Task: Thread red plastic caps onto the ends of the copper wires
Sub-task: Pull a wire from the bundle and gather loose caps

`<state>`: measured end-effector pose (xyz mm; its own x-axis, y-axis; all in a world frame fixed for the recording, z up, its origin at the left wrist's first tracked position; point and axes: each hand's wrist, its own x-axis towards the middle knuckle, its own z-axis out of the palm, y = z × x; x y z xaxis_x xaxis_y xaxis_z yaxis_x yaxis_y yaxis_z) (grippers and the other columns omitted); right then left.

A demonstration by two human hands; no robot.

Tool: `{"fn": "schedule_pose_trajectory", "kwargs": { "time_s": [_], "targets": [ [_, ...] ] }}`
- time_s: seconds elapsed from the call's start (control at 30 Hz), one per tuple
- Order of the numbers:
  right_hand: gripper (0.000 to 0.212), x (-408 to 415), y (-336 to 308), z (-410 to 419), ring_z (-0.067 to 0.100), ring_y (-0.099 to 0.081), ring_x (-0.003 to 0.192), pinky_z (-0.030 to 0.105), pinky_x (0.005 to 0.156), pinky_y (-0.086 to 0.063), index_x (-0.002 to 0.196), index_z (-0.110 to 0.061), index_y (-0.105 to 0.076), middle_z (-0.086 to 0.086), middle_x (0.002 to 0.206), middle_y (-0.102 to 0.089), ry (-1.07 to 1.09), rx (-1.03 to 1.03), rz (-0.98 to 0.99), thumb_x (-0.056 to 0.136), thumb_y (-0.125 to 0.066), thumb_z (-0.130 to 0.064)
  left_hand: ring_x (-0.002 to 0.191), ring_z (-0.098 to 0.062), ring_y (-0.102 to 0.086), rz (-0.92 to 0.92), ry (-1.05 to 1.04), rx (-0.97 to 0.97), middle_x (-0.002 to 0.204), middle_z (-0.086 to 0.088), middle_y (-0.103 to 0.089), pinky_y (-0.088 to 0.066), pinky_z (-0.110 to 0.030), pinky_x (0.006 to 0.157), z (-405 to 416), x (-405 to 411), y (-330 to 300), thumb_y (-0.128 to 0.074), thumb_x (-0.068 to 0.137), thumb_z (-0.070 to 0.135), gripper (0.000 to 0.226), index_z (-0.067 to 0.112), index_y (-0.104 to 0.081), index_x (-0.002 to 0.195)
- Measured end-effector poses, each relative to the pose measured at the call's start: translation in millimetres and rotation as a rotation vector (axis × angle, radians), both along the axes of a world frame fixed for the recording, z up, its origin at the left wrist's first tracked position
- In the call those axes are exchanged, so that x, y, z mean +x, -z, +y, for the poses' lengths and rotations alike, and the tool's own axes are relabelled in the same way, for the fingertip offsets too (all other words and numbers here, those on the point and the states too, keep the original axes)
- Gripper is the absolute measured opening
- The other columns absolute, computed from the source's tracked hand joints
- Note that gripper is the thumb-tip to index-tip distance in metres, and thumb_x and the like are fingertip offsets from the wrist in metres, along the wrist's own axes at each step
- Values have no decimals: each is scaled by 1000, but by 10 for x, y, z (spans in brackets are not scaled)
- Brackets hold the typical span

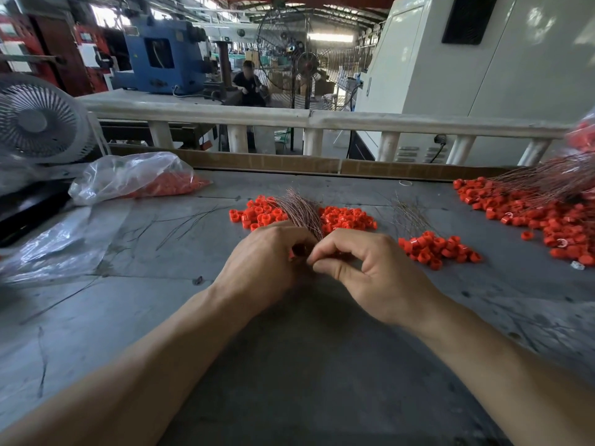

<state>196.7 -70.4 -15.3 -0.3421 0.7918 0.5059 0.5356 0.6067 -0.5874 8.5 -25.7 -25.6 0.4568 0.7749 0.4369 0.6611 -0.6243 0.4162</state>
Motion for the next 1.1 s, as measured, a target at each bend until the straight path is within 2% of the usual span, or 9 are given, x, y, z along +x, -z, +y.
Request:
{"fn": "schedule_pose_trajectory", "kwargs": {
  "time_s": [0.1,0.17,0.23,0.3,0.47,0.7,0.83,0.93,1.1],
  "targets": [
    [14,35,32,14,2,-66,85,12,78,-44,94,-23,-73,-18,85,-71,48,-84,86,94,-70,-10,80,3,-50,24,4,-27,86,21,-54,-39,-19,66,0,15,2,-77,86,27,17,40,-68,93],
    [15,26,31,8,6,-67,84,16,80,-45,95,-22,-70,-13,84,-72,9,-135,144,97,-65,-8,79,4,-50,19,7,-29,86,21,-53,-37,-18,66,-7,23,-11,-77,86,25,26,46,-62,81],
    [17,-12,21,-9,12,-69,84,24,83,-50,94,-20,-67,-5,80,-73,-33,-149,171,99,-61,-5,81,1,-52,10,14,-30,86,18,-55,-41,-22,68,-21,25,-26,-76,86,24,35,49,-56,73],
    [18,-58,11,-28,17,-68,80,32,83,-53,93,-18,-66,-2,76,-72,-59,-137,182,99,-59,-3,84,-5,-53,8,22,-29,87,13,-58,-48,-31,73,-47,35,-44,-75,85,22,29,44,-59,75],
    [12,-109,-27,-68,18,-65,73,25,77,-50,90,-18,-65,-2,70,-69,-84,-99,143,95,-59,-10,78,-8,-54,-25,40,6,79,11,-57,-52,-42,69,-100,48,-76,-73,81,9,46,45,-51,63],
    [16,-134,-59,-125,20,-64,68,44,73,-53,90,-21,-65,0,67,-66,-127,-115,104,97,-59,-7,67,-3,-51,-54,77,32,67,17,-49,-45,-33,58,-74,38,-51,-69,77,20,42,44,-44,53],
    [19,-159,-62,-155,19,-64,65,41,68,-53,89,-24,-64,-3,66,-64,-146,-107,56,96,-58,-8,66,-7,-53,-22,79,35,67,16,-50,-48,-35,57,-54,47,-44,-66,75,26,44,47,-38,49],
    [19,-173,-38,-157,17,-63,64,38,65,-54,89,-24,-64,-5,65,-63,-163,-113,20,97,-58,-8,65,-5,-50,-24,73,53,69,18,-47,-45,-32,55,-44,41,-29,-78,76,11,62,48,-35,50],
    [12,-162,-17,-99,17,-65,72,31,74,-53,93,-19,-64,-1,71,-68,-146,-120,146,98,-58,-9,72,-16,-56,-15,42,18,73,12,-52,-51,-41,62,-59,31,-35,-62,76,26,39,46,-41,50]
  ]
}}
